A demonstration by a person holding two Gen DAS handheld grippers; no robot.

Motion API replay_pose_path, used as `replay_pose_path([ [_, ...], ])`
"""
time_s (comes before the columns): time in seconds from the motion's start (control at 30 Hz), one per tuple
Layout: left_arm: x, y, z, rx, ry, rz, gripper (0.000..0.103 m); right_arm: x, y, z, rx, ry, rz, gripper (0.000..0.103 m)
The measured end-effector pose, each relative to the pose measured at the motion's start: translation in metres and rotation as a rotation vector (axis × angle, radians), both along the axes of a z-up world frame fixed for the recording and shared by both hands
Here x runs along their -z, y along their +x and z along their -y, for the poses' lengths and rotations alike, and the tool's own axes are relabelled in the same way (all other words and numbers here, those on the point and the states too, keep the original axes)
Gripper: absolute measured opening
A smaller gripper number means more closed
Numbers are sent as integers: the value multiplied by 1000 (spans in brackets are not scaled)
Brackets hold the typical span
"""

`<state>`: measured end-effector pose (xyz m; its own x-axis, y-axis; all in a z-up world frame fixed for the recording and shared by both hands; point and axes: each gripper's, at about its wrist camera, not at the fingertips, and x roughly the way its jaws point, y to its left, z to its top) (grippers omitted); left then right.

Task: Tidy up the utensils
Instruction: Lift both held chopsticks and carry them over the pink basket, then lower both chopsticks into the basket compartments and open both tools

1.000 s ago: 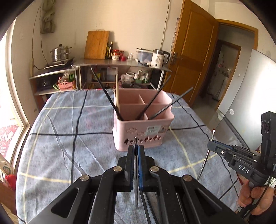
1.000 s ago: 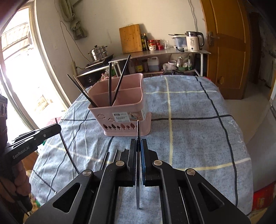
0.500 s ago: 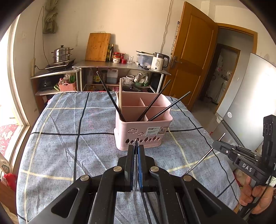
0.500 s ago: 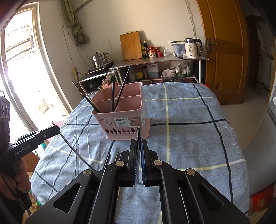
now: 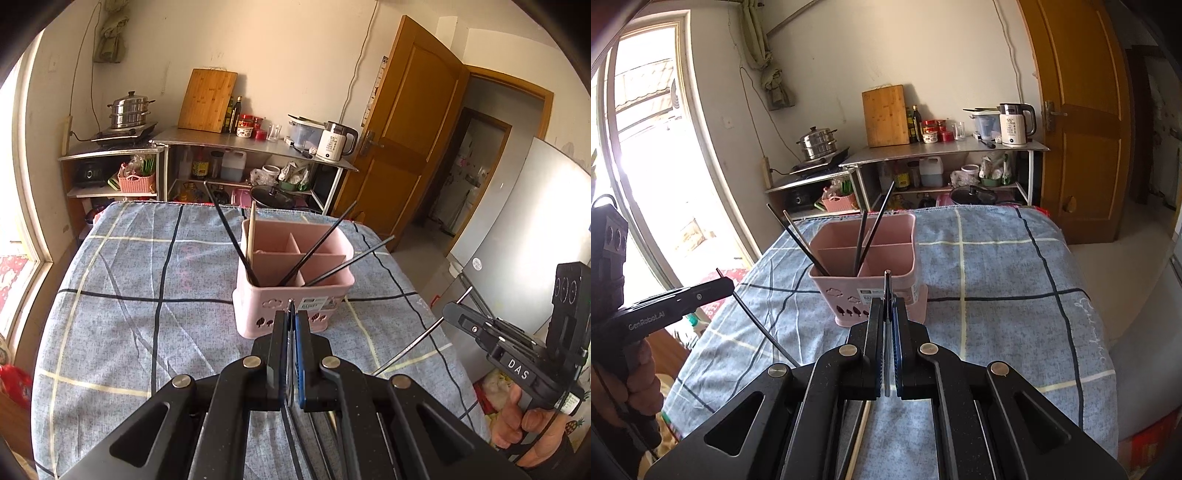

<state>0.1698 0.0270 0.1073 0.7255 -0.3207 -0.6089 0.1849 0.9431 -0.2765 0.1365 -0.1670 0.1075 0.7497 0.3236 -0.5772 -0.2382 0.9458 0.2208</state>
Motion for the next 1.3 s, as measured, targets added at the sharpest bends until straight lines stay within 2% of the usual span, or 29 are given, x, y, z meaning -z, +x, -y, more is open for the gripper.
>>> replay_pose_path([
  [0.5,-54,56,-7,-43,-16,78,3,-44,48,-21,-11,58,87,4],
  [0.73,-68,82,-11,-60,-32,110,3,-55,72,-31,-11,97,116,4],
  [0.97,-59,105,-17,-73,-60,104,3,-52,93,-43,-5,109,123,4],
  [1.3,-15,125,-23,-99,-74,25,3,-21,109,-60,-11,84,55,4],
])
